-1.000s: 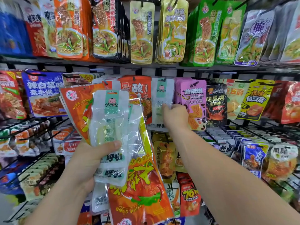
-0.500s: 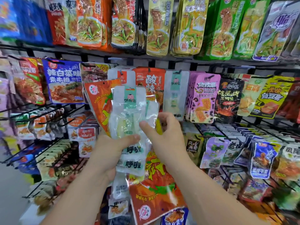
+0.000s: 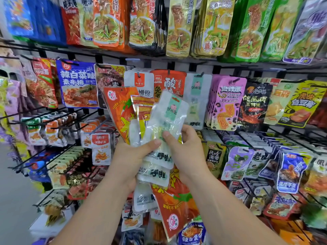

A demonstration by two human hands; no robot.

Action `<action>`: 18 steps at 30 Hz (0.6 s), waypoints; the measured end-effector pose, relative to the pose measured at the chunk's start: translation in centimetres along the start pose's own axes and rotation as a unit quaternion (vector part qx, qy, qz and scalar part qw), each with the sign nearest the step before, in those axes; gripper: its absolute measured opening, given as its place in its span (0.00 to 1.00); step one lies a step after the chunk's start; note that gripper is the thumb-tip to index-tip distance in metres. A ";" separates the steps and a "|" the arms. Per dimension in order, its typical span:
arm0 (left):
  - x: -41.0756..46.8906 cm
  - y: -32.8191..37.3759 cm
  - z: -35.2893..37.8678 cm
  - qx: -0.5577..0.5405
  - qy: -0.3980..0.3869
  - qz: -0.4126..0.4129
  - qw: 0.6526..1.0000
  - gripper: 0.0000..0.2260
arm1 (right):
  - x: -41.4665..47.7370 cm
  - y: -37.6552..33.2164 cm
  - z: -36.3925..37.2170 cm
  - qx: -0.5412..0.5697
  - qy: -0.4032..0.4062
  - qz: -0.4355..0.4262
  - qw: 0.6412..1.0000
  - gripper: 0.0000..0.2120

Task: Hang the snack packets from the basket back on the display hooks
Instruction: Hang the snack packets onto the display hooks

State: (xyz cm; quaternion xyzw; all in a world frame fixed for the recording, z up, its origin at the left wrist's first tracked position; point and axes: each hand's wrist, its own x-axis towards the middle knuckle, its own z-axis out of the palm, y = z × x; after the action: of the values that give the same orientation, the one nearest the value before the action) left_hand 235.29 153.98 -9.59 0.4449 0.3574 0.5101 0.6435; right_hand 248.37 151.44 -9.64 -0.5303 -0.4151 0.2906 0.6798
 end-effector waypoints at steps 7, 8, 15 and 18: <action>0.1 0.0 0.0 -0.018 0.018 0.002 1.000 0.18 | 0.4 -0.4 -1.4 0.061 -0.038 0.029 0.997 0.16; 0.1 0.1 0.0 -0.016 0.017 0.002 1.000 0.16 | 0.5 -0.3 -1.8 0.066 -0.044 0.031 0.996 0.17; 0.2 -0.1 0.1 0.021 0.024 -0.008 0.999 0.14 | 0.8 -0.1 -3.1 0.070 -0.053 0.048 0.995 0.15; 0.3 -0.2 0.3 0.029 0.027 -0.002 0.999 0.11 | 1.2 -0.2 -3.4 0.055 -0.048 0.054 0.996 0.15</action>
State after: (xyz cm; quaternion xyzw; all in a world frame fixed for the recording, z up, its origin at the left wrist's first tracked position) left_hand 235.70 154.22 -9.66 0.4482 0.3903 0.5100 0.6218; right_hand 251.90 150.71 -9.44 -0.4996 -0.4011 0.3742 0.6705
